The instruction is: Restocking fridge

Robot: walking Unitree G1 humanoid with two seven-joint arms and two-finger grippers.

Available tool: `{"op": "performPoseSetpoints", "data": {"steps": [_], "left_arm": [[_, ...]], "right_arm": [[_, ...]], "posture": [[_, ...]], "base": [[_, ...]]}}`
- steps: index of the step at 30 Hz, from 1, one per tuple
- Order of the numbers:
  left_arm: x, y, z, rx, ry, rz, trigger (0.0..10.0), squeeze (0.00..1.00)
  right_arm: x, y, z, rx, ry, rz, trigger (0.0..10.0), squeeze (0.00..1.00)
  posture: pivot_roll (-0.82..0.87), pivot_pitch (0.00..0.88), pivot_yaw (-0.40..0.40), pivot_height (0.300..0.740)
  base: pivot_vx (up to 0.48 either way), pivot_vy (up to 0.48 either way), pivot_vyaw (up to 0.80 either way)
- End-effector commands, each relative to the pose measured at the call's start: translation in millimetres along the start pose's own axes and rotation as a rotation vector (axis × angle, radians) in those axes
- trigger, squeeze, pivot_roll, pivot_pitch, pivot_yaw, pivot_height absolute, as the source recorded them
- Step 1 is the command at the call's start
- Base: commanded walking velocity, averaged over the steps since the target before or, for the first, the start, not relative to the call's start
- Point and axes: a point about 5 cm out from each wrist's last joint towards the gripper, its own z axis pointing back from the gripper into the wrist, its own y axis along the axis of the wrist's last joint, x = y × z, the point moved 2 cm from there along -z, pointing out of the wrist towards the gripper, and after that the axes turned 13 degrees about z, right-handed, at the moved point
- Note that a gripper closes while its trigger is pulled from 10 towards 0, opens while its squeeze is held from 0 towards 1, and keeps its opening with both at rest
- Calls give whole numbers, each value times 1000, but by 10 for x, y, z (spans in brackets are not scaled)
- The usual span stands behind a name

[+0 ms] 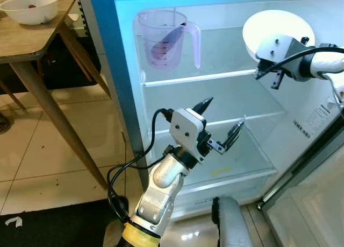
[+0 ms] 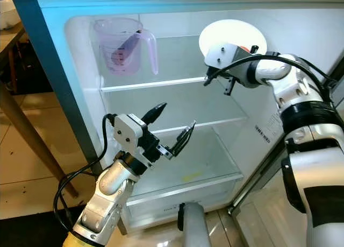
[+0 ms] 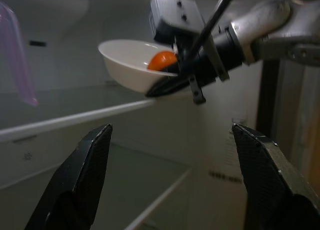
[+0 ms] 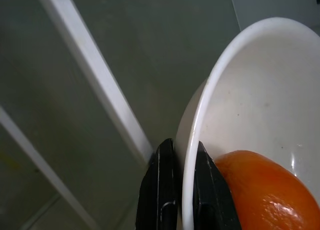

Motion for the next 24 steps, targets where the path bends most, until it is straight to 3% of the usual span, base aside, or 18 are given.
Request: {"op": "performPoseSetpoints", "data": {"steps": [1, 10, 20, 21, 22, 24], "left_arm": [[62, 76, -61, 48, 1, 32, 10000, 0], [52, 154, -96, 74, 6, 22, 10000, 0], [79, 158, -96, 73, 4, 26, 10000, 0], [84, 157, -96, 72, 4, 27, 10000, 0], [89, 155, -95, 71, 2, 27, 10000, 0], [89, 155, -95, 71, 2, 27, 10000, 0]], "right_arm": [[96, 21, 7, -14, -52, 20, 10000, 0], [154, -11, -32, -84, -120, 31, 10000, 0], [163, 16, -66, -80, -147, 25, 10000, 12], [157, 19, -71, -78, -145, 25, 10000, 396], [152, 22, -75, -76, -145, 28, 10000, 863], [152, 22, -75, -76, -145, 28, 10000, 863]], "posture": [[-103, 134, -60, 463], [-96, 129, -66, 463], [-89, 127, -70, 463], [-88, 126, -70, 463], [-87, 126, -70, 463], [-87, 126, -70, 463]], "base": [[0, 0, 0], [0, 0, 0], [0, 0, 0], [0, 0, 0], [0, 0, 0], [0, 0, 0]]}}
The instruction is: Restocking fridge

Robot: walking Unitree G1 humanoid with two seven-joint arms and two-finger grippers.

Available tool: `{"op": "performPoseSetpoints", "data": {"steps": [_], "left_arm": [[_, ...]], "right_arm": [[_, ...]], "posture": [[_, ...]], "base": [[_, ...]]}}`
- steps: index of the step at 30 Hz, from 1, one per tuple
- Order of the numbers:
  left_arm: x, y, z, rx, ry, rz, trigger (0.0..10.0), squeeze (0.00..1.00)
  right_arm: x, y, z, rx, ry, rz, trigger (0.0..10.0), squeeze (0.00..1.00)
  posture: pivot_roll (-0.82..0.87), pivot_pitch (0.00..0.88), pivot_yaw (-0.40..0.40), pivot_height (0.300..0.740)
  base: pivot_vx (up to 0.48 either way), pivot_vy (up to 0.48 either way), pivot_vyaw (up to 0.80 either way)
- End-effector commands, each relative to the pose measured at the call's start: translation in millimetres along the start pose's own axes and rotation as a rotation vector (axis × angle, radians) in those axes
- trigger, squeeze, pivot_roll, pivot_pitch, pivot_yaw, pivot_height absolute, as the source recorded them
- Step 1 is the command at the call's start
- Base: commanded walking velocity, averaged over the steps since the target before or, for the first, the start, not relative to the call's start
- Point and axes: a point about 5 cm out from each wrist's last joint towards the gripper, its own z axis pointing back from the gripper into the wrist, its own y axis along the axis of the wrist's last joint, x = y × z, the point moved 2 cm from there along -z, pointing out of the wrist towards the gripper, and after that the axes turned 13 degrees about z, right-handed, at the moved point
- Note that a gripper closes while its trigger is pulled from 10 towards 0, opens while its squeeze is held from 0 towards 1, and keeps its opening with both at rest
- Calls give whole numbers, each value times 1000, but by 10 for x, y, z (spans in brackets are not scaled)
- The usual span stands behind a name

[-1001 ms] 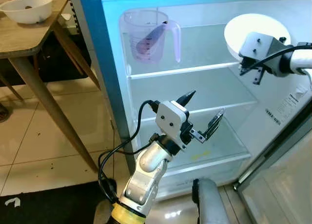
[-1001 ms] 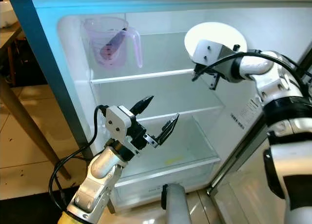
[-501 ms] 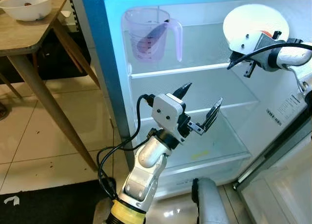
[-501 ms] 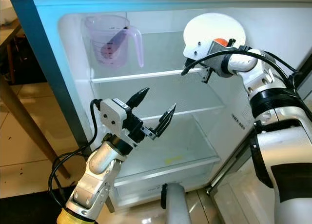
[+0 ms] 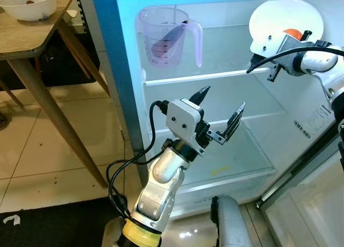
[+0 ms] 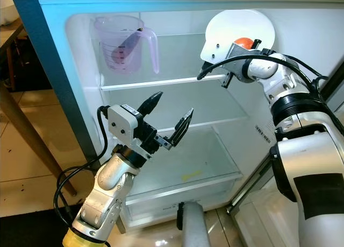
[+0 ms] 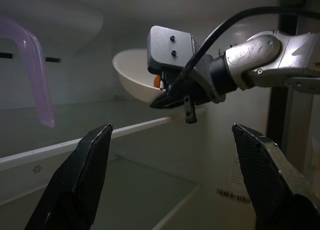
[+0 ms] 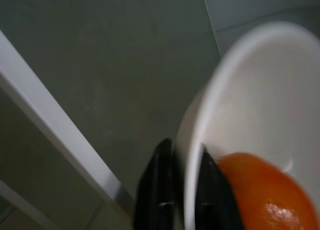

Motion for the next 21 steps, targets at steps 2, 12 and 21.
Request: {"op": "performPoseSetpoints", "data": {"steps": [2, 12, 21], "left_arm": [[73, 31, -37, 28, -5, 38, 10000, 0], [76, 27, -34, 24, -4, 41, 10000, 0], [78, 20, -37, 20, -8, 43, 10000, 0]], "right_arm": [[101, 21, 8, -9, -55, 12, 10000, 1000], [230, 21, 35, -35, -150, 56, 10000, 0], [295, 117, 112, 113, -109, 17, 10000, 0]], "posture": [[-86, 128, -70, 463], [-91, 134, -65, 463], [-93, 132, -62, 463]], "base": [[0, 0, 0], [0, 0, 0], [0, 0, 0]]}}
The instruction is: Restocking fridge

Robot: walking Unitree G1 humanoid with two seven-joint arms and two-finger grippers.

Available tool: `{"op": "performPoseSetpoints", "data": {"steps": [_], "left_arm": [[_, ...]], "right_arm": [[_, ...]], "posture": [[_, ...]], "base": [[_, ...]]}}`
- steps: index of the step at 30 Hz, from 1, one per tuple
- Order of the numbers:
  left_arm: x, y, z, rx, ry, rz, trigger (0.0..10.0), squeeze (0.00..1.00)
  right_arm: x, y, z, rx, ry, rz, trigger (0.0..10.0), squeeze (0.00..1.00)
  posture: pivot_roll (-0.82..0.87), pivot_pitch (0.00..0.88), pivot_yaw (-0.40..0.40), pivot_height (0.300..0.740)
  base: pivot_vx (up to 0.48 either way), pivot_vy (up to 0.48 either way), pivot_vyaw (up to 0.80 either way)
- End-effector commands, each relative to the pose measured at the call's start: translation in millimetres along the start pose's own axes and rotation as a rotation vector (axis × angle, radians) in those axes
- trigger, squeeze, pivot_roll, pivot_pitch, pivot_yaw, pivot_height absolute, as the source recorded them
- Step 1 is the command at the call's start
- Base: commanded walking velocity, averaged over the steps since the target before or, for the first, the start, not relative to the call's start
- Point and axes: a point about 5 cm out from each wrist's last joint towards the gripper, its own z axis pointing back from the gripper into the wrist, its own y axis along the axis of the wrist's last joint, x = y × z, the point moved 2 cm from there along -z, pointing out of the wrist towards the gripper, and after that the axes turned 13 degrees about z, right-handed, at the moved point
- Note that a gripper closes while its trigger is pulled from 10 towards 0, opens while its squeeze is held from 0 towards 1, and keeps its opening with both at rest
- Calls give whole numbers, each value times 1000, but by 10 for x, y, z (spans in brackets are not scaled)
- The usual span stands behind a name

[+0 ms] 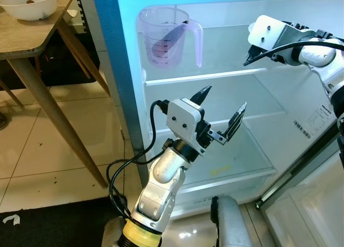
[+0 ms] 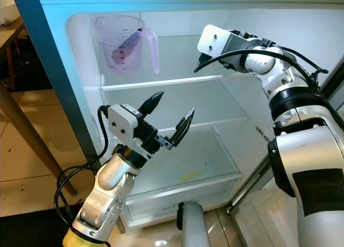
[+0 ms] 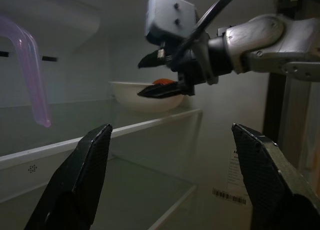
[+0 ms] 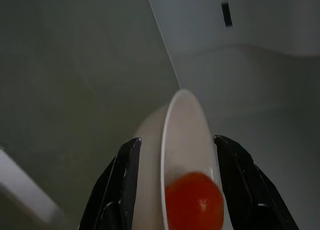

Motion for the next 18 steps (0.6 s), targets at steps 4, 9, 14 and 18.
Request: {"op": "performPoseSetpoints", "data": {"steps": [4, 9, 14, 18], "left_arm": [[64, 20, -34, 19, -8, 28, 10000, 0], [66, 16, -35, 18, -11, 30, 10000, 0], [65, 12, -40, 18, -14, 31, 10000, 0], [61, 7, -42, 18, -14, 33, 10000, 0]], "right_arm": [[-33, -3, 105, 107, 127, -39, 10000, 0], [-79, -10, 190, 187, 212, -77, 10000, 0], [-96, -61, 343, 281, 256, -134, 10000, 0], [-202, -111, 507, 375, 284, -222, 10000, 0]], "posture": [[-94, 132, -60, 463], [-96, 130, -58, 463], [-97, 124, -54, 463], [-97, 124, -50, 463]], "base": [[0, 0, 0], [0, 0, 0], [0, 0, 0], [0, 0, 0]]}}
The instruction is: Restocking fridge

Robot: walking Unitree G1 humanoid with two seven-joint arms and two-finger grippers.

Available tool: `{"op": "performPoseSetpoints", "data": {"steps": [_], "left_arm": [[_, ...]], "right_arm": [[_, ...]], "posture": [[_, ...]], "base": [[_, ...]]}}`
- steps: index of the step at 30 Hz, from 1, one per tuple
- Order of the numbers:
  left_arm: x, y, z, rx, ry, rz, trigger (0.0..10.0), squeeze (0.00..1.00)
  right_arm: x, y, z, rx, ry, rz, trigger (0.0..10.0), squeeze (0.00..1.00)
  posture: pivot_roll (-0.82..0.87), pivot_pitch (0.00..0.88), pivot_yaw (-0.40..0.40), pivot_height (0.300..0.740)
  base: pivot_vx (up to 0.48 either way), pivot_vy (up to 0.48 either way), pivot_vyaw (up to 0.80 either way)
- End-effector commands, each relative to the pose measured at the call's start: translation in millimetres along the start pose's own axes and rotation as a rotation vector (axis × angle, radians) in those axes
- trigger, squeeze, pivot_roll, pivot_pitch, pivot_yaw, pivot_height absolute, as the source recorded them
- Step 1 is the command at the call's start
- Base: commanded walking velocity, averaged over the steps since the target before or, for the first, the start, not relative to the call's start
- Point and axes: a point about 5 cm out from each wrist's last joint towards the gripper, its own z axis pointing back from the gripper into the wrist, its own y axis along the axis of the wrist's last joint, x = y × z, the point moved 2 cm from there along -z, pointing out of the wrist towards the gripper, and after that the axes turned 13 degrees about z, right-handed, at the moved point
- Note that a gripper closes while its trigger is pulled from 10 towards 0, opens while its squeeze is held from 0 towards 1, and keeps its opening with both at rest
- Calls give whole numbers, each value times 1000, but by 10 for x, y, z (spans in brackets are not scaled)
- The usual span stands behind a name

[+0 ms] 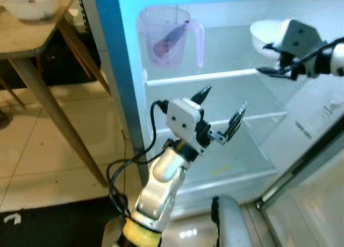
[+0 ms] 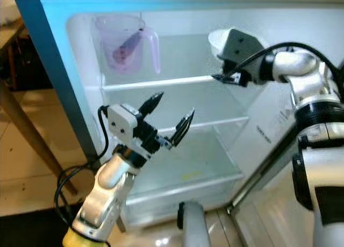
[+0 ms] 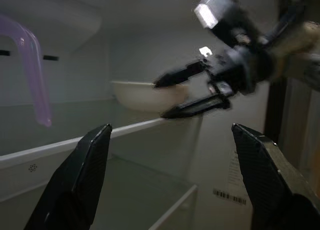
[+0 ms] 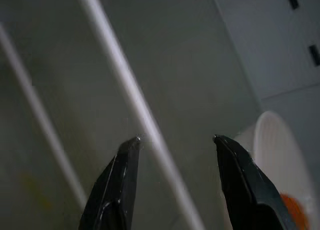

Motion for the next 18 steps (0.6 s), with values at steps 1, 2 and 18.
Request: {"op": "performPoseSetpoints", "data": {"steps": [1, 2, 18], "left_arm": [[58, 0, -37, 14, -11, 27, 10000, 0], [59, -2, -38, 14, -12, 28, 10000, 0], [35, -83, 9, -19, -16, 31, 10000, 0]], "right_arm": [[-23, 23, 71, 57, -7, -43, 10000, 0], [-62, 23, 103, 89, -18, -77, 10000, 0], [-791, 18, 53, 269, -205, -441, 10000, 0]], "posture": [[-97, 124, -50, 463], [-97, 122, -50, 463], [-96, 114, -19, 463]], "base": [[0, 0, 0], [0, 0, 0], [0, 0, 0]]}}
